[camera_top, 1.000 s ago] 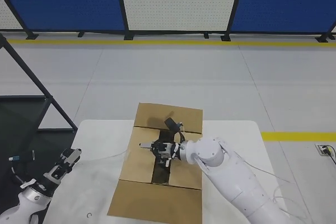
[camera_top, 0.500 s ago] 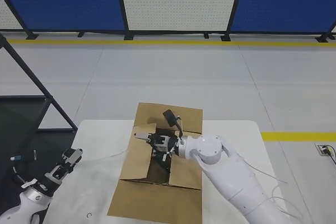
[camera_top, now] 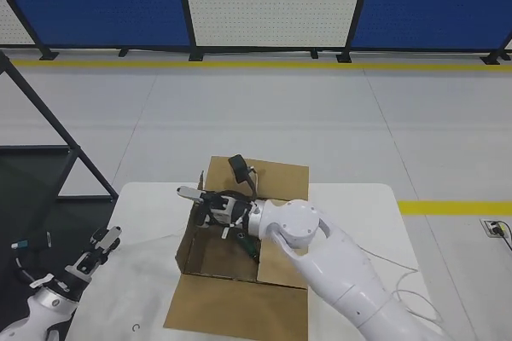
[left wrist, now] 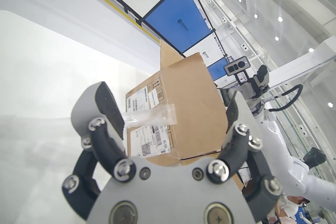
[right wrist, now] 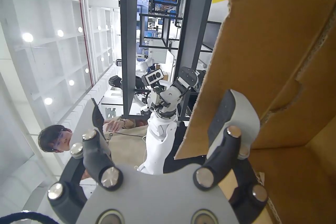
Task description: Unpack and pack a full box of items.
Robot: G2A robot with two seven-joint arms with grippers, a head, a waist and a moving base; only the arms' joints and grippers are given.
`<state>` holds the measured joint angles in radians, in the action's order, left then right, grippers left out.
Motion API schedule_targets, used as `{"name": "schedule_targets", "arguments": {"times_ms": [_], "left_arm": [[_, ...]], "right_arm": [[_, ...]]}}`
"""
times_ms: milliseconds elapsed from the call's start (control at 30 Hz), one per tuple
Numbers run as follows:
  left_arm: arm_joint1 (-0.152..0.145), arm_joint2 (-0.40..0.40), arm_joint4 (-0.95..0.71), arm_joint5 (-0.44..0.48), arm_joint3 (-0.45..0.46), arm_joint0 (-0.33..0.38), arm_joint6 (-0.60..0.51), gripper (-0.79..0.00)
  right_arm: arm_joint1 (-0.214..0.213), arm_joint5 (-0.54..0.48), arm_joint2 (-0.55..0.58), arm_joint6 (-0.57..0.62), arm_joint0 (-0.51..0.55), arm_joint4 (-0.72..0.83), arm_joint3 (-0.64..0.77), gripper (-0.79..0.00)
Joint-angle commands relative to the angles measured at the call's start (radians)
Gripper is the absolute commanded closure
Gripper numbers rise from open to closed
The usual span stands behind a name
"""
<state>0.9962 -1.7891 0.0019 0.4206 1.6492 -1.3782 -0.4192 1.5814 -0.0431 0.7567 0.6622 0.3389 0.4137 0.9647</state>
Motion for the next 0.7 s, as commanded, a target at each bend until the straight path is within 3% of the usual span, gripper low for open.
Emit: {"name": "schedule_targets", "arguments": {"times_ms": [0,233,467,667], "left_arm": [[0.000,0.000,0.000,0.000,0.000,0.000,0.000,-0.785],[0.001,0.004,0.003,-0.004,0.005,-0.003,0.001,-0.785],[0.002,0.029,0.112,-0.027,0.032,-0.009,0.028,-0.785],[0.002,0.022,0.112,-0.010,0.056,-0.026,0.007,-0.785]], "right_arm": [[0.019,-0.005,-0.025,-0.017,-0.016,0.011,-0.035,-0.785],[0.088,-0.094,-0.084,-0.057,-0.055,0.056,-0.156,-0.785],[0.145,-0.158,-0.114,-0.026,-0.091,0.094,-0.280,-0.785],[0.187,-0.192,-0.133,0.009,-0.115,0.101,-0.363,-0.785]]}}
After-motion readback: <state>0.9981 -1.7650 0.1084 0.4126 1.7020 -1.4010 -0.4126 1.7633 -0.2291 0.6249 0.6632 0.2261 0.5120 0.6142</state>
